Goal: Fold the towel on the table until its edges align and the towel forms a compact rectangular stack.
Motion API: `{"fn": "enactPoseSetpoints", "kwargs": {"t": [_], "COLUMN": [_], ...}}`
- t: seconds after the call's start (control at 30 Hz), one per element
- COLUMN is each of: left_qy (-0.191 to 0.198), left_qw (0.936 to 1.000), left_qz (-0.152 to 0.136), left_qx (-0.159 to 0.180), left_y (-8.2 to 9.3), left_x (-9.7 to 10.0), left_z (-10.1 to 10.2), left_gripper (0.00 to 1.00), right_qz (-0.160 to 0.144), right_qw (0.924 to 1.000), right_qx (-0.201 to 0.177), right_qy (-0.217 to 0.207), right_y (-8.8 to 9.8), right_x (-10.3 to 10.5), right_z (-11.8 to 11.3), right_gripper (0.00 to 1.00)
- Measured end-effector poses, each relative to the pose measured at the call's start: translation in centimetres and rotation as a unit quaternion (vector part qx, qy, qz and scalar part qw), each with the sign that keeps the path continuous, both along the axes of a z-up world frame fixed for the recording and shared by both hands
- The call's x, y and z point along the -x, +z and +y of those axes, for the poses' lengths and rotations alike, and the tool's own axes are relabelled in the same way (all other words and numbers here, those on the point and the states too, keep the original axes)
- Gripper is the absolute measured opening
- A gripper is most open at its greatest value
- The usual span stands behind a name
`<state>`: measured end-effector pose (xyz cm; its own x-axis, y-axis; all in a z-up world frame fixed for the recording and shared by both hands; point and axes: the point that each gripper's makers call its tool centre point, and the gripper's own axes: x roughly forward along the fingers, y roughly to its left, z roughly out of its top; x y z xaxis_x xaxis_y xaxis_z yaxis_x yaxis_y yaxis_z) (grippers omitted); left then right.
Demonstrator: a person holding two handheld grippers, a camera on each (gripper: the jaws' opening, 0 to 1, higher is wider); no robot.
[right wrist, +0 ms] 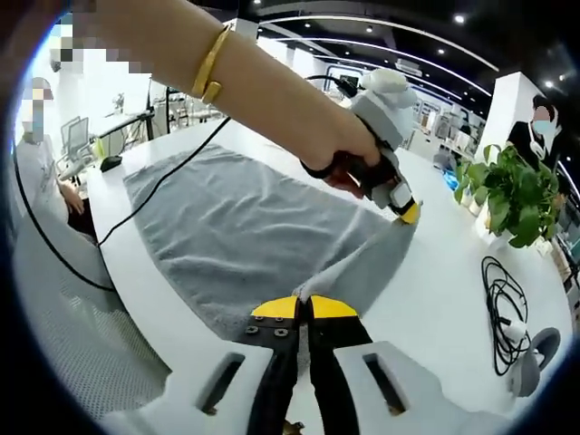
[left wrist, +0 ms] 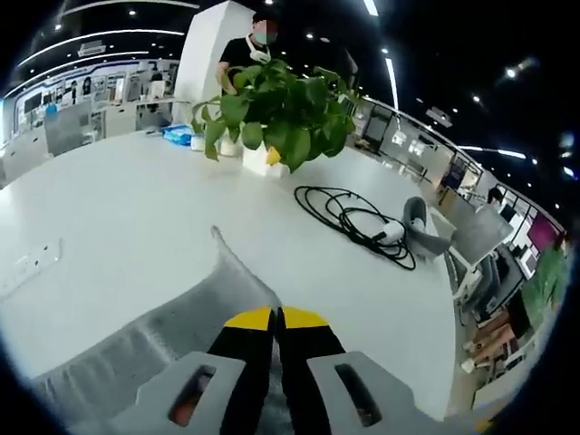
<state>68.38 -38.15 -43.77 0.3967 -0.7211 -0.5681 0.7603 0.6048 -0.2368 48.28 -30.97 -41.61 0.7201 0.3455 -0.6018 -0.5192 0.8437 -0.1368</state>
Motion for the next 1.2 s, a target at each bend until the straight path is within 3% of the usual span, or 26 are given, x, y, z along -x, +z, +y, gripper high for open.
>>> {"fn": "enactPoseSetpoints", "kwargs": {"t": [0.53, 1.1, 1.2], "left_qy": [0.036, 0.064, 0.068], "left_qw": [0.9993, 0.9977, 0.9974], "left_qz": [-0.007, -0.022, -0.019], "left_qx": [0.008, 0.01, 0.012], "left_y": [1.9, 3.4, 3.6], "left_x": [-0.7, -1.2, -1.1], "left_z": [4.9, 9.1, 10.5], "left_gripper": [0.01, 0.01, 0.01], "right_qz": [-0.001, -0.018, -0.004], "right_qw": [0.9994, 0.9985, 0.9985], "right_qx": [-0.035, -0.023, -0.036], "right_qy": [0.006, 0.045, 0.042], "right_y": [1.0, 2.9, 2.6], "right_x": [-0.2, -1.0, -0.9], "right_z": [3.1, 6.8, 7.7], "right_gripper": [0.0, 0.0, 0.0]}}
